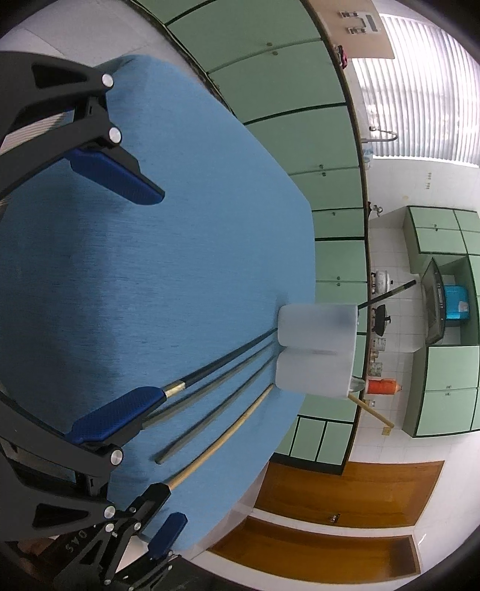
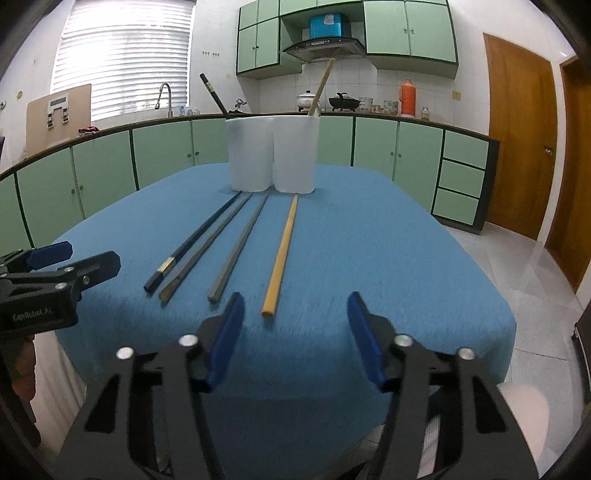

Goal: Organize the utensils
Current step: 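Grasp a wooden chopstick with the right tool while the left grasps a black chopstick, then lift both chopsticks and carry them over the white caddy, then lower both chopsticks into the caddy and open both tools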

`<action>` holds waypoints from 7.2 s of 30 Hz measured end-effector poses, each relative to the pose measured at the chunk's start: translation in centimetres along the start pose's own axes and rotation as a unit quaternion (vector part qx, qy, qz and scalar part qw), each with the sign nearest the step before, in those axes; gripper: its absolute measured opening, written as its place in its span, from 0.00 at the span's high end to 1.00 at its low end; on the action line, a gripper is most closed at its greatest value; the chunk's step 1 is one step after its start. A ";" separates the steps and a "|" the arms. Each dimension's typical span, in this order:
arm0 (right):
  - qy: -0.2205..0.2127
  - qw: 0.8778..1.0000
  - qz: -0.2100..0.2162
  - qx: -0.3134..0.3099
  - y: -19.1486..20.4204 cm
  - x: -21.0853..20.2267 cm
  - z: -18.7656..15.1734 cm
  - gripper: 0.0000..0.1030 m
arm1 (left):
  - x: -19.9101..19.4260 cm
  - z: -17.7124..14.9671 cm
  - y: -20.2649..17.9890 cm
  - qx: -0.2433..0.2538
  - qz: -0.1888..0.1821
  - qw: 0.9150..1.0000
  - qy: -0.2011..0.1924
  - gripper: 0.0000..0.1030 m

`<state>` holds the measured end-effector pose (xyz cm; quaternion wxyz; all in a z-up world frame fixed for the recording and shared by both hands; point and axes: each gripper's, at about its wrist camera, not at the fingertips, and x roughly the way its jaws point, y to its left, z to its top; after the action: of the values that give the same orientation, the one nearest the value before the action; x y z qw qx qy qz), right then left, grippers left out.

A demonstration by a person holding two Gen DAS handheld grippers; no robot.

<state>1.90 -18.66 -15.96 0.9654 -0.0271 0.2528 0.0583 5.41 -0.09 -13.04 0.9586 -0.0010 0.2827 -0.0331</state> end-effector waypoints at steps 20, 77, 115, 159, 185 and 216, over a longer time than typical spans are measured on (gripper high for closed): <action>-0.016 1.000 -0.005 -0.020 1.4 0.3 -0.5 0.93 | -0.5 -0.7 -0.5 0.008 -0.007 1.000 -0.002 0.06; -0.019 1.000 -0.001 0.019 -1.3 -0.3 -1.3 0.93 | 1.6 -0.7 -5.3 0.030 -0.037 0.998 0.033 0.61; -0.088 0.996 0.011 0.004 -2.9 -3.6 3.4 0.94 | -3.9 2.9 -4.1 0.007 -0.021 0.998 -0.057 0.94; -0.106 0.985 0.133 -0.022 -5.3 -5.3 26.1 0.94 | -7.4 20.6 -0.9 -0.006 -0.069 0.983 -0.170 0.94; -0.156 0.980 0.120 -0.026 -6.9 0.0 38.1 0.94 | -2.2 35.9 -3.0 0.005 -0.046 0.960 -0.277 0.94; -0.048 0.991 0.120 0.017 -6.2 13.8 32.0 0.94 | 14.9 31.0 -1.0 -0.016 -0.024 0.991 -0.131 0.94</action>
<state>30.10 -20.80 5.25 0.9627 0.0229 0.2087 0.1708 34.67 -2.53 4.99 0.9862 -0.0269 0.1555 -0.0509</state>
